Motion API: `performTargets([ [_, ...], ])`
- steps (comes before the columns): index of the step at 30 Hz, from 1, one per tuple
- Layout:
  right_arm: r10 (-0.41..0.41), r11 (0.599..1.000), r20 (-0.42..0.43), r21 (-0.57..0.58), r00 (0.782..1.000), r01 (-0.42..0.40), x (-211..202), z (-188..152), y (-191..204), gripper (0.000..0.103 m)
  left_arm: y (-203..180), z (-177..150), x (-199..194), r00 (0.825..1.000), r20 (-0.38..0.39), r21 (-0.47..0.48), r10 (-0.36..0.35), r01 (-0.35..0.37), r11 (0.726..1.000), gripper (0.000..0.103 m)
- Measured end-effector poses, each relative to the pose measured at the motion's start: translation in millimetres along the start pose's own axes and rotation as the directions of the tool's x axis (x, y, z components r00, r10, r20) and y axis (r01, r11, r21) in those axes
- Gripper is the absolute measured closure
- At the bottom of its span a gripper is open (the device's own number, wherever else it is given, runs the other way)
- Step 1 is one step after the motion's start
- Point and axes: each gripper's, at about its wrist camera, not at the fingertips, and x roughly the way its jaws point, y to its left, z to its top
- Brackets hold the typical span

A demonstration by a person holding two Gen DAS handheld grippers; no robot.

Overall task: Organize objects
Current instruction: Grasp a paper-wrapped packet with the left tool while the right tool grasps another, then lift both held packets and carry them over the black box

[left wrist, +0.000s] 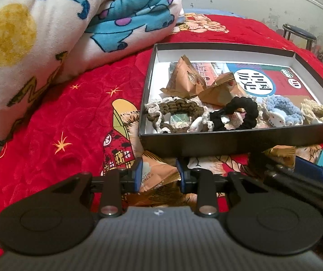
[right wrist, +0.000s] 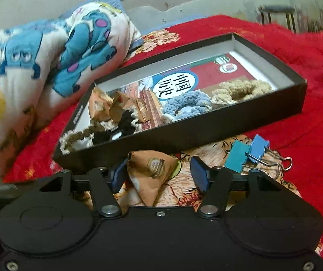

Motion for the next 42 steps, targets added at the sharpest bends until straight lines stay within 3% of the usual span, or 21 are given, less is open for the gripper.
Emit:
performTargets([
  [4,-0.044,0.998,0.008,-0.05,0.999,0.044,-1,-4,9,0.058,0,0,0,1.0,0.002,0.005,-0.002,0.002,1.0,0.068],
  [16,-0.017,1.0,0.041,0.019,0.999,0.016,-5,-4,0,0.063,10,3,-4,0.999,-0.02,-0.064,-0.048,0.046,0.997,0.069],
  [23,0.048,0.996,0.099,0.076,0.994,-0.056,-17,-2,-4,0.063,13,9,-13,0.998,0.014,-0.088,-0.068,0.069,0.994,0.069],
  [29,0.142,0.982,0.195,0.098,0.971,-0.163,-36,7,-6,0.063,16,15,-21,0.995,0.034,-0.109,-0.095,0.098,0.989,0.069],
  [34,0.177,0.972,0.234,0.112,0.956,-0.207,-51,24,-11,0.063,25,25,-35,0.989,0.101,-0.133,-0.104,0.117,0.984,0.07],
  [42,0.2,0.961,0.304,0.124,0.931,-0.247,-85,70,-34,0.064,45,47,-53,0.962,0.217,-0.195,-0.166,0.21,0.958,0.07],
])
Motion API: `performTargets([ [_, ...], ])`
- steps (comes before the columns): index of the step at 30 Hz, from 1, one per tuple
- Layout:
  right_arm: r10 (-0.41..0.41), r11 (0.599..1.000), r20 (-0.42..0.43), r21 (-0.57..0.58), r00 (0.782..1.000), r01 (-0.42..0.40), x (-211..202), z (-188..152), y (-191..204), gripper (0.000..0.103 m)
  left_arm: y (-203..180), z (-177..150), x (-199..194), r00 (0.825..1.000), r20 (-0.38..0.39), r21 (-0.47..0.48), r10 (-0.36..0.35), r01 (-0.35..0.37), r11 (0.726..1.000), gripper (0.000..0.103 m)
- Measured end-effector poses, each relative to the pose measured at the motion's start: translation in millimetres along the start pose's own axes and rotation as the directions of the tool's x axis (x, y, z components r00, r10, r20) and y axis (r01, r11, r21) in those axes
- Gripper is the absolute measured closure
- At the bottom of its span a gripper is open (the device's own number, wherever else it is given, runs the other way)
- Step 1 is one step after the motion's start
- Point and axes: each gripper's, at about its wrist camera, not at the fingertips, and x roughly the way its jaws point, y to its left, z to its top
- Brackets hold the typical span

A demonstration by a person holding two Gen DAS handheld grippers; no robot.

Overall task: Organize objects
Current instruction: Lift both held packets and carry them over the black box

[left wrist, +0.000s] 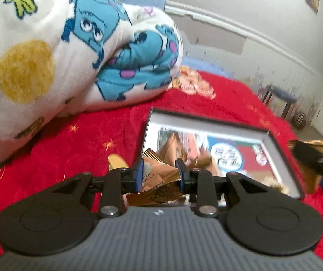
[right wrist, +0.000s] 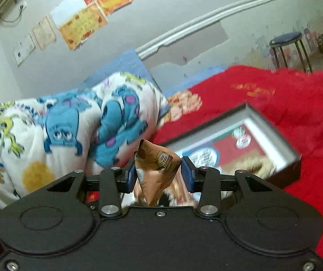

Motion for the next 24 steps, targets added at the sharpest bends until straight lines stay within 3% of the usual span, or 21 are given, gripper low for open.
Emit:
performTargets([
  [8,0.077,0.995,-0.006,-0.07,0.997,-0.078,-29,65,-13,0.064,1,15,-10,0.987,0.107,-0.014,-0.123,0.125,0.992,0.07],
  [13,0.048,0.998,0.036,-0.05,0.998,-0.046,-33,72,-28,0.064,-11,15,-16,0.966,0.158,0.029,-0.206,0.204,0.979,0.07],
  [16,0.028,1.0,0.029,-0.008,0.999,-0.028,-30,67,-42,0.064,-22,11,-15,0.956,0.162,0.061,-0.244,0.237,0.97,0.07],
  [20,-0.002,1.0,0.028,0.027,1.0,0.001,-24,71,-62,0.064,-42,3,-8,0.964,0.134,0.129,-0.228,0.211,0.969,0.07],
  [24,-0.039,0.995,0.057,0.099,0.998,0.033,-10,73,-83,0.064,-60,-1,13,0.964,0.088,0.122,-0.25,0.238,0.963,0.07],
])
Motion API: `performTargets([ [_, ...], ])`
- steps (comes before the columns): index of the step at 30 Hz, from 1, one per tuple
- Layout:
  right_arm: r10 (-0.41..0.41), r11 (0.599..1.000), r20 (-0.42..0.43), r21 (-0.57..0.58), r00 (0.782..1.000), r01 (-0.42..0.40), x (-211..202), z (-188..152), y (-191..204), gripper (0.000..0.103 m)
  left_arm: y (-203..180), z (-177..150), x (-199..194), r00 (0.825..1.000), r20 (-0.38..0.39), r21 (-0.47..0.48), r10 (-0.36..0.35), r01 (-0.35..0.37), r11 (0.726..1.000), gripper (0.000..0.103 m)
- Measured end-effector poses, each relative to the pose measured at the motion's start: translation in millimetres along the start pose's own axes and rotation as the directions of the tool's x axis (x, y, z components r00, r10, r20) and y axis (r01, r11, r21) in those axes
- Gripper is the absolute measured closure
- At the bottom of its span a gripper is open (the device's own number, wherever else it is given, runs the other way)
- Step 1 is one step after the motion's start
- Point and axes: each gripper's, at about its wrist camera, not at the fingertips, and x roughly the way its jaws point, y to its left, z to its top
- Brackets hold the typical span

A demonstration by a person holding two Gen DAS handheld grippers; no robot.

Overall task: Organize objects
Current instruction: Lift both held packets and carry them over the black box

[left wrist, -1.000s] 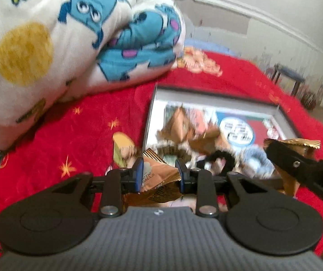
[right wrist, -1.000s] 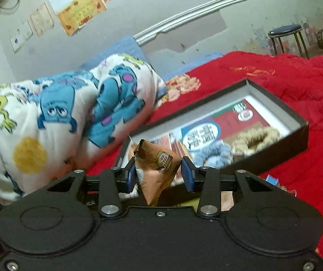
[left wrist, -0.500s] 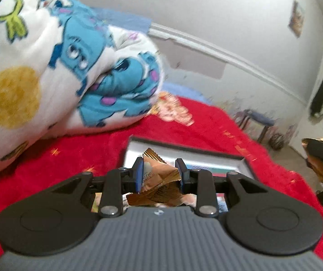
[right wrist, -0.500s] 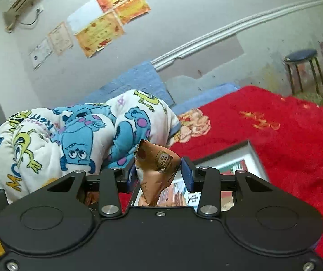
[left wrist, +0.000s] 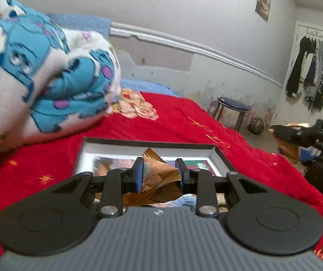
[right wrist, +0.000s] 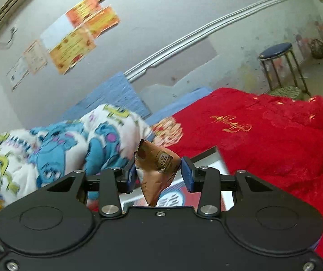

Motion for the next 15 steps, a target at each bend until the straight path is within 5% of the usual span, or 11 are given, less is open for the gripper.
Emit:
performTargets([
  [5,-0.077,0.997,-0.077,-0.032,0.994,0.075,29,-12,-19,0.064,-21,-2,45,1.0,-0.009,0.022,0.02,-0.02,1.0,0.07],
  [15,-0.085,0.996,-0.145,-0.017,0.986,0.083,97,-39,-24,0.064,-28,-36,95,0.987,-0.062,0.134,0.146,-0.137,0.981,0.07],
])
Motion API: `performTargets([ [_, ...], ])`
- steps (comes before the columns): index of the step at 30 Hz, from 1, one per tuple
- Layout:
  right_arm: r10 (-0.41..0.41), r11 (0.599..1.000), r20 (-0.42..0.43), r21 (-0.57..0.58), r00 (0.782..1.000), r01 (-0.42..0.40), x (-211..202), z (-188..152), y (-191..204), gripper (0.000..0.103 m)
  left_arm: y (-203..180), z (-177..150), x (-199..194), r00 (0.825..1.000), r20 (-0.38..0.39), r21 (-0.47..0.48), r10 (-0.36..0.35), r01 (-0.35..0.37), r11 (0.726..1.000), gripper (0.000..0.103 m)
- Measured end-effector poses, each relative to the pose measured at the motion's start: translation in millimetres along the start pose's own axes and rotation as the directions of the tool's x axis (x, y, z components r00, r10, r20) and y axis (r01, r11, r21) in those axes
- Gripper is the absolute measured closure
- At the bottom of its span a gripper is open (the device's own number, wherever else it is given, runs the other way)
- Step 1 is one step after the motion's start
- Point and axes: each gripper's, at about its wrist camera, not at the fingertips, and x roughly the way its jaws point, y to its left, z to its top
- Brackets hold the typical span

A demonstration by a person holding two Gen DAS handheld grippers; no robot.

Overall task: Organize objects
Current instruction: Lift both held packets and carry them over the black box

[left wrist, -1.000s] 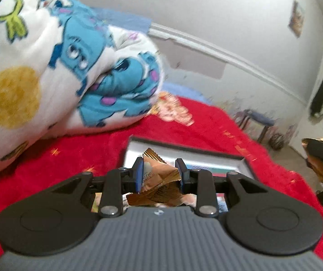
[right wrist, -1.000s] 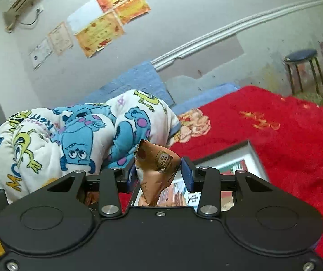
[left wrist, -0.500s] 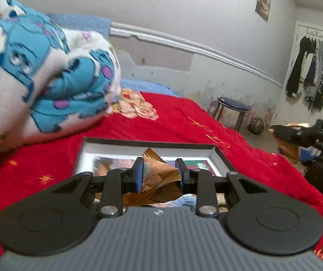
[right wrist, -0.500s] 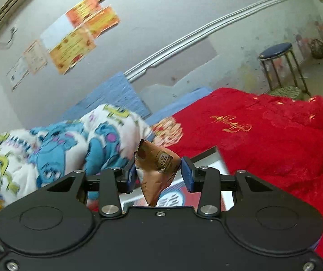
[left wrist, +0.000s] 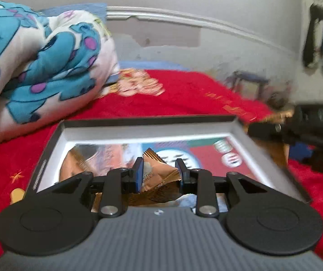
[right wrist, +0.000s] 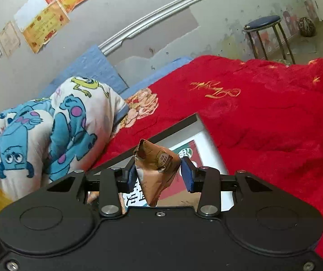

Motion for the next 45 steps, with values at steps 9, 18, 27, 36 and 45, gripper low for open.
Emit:
performTargets([
  [9,-0.006,0.999,-0.012,-0.051,1.0,0.006,28,-4,-3,0.064,-1,-7,15,0.999,-0.032,0.019,-0.031,0.031,0.999,0.07],
  [18,-0.035,0.994,-0.052,-0.104,0.998,0.029,38,-15,4,0.064,4,-14,17,0.997,-0.045,-0.016,-0.06,0.059,0.998,0.07],
  [27,-0.096,0.984,-0.074,-0.16,0.993,0.084,48,-22,11,0.063,3,-13,19,0.997,-0.049,-0.008,-0.055,0.055,0.998,0.069],
  [36,-0.117,0.983,-0.093,-0.152,0.989,0.102,52,-24,7,0.063,3,-13,19,0.997,-0.051,-0.006,-0.057,0.056,0.998,0.069],
  [45,-0.105,0.984,-0.107,-0.152,0.989,0.088,53,-24,9,0.063,2,-13,20,0.997,-0.053,0.005,-0.052,0.052,0.999,0.068],
])
